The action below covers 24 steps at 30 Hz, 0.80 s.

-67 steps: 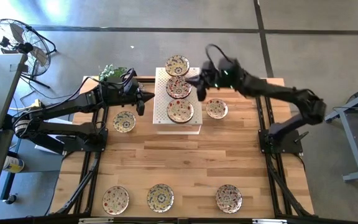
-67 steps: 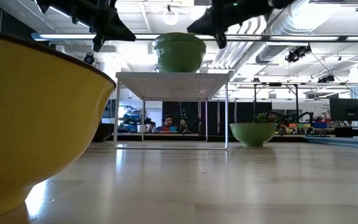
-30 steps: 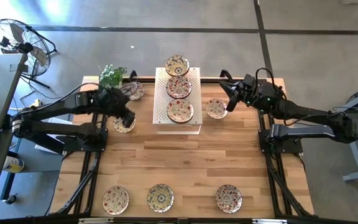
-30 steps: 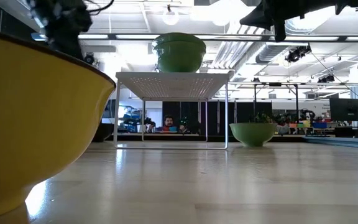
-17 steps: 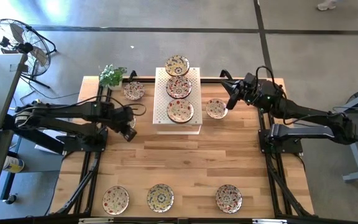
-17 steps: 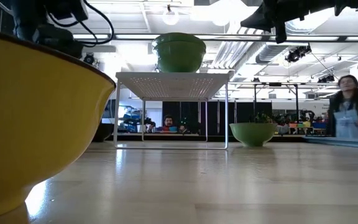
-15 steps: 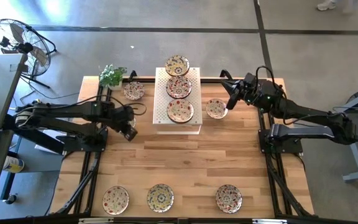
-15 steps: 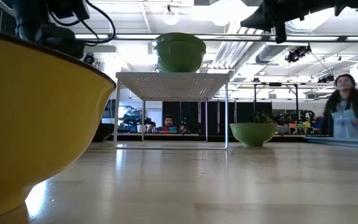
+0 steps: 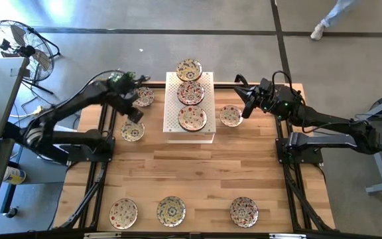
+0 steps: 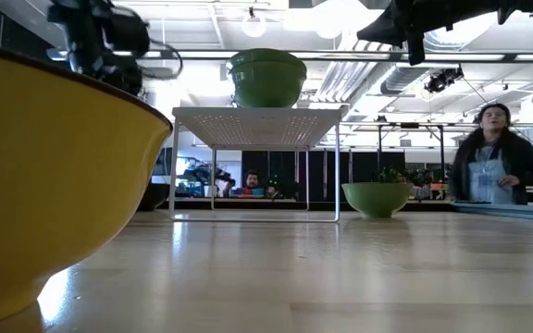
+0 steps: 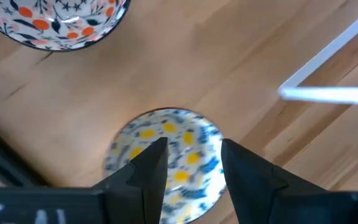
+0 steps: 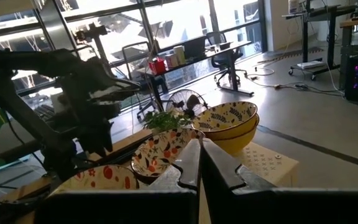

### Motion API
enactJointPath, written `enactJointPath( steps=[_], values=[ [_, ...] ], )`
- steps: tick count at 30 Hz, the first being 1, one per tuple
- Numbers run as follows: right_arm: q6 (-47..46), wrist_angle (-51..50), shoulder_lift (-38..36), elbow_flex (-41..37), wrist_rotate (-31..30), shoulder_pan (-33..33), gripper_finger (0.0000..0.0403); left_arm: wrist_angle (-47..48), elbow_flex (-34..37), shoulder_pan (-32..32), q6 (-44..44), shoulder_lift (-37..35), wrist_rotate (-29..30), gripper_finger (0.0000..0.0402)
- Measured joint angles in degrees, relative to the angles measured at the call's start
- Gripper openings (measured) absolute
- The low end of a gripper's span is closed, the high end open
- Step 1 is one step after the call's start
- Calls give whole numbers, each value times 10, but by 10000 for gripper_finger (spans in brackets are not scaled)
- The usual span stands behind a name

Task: Pick & Place Mini bowls
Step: Stack the yellow patterned bowl on top of the yellow patterned bowl on the shelf

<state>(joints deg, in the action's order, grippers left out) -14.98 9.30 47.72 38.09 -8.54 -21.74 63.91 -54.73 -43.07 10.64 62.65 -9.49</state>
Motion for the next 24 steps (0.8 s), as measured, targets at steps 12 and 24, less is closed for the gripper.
enactJointPath(
  steps=[12, 24],
  values=[
    [-7, -1, 0, 0, 4, 0, 1, 90, -72, -38, -279, 190, 51, 149],
    [-5, -3, 0, 0, 3, 0, 2, 39, -58, -38, -403, 209, 71, 149]
  ],
)
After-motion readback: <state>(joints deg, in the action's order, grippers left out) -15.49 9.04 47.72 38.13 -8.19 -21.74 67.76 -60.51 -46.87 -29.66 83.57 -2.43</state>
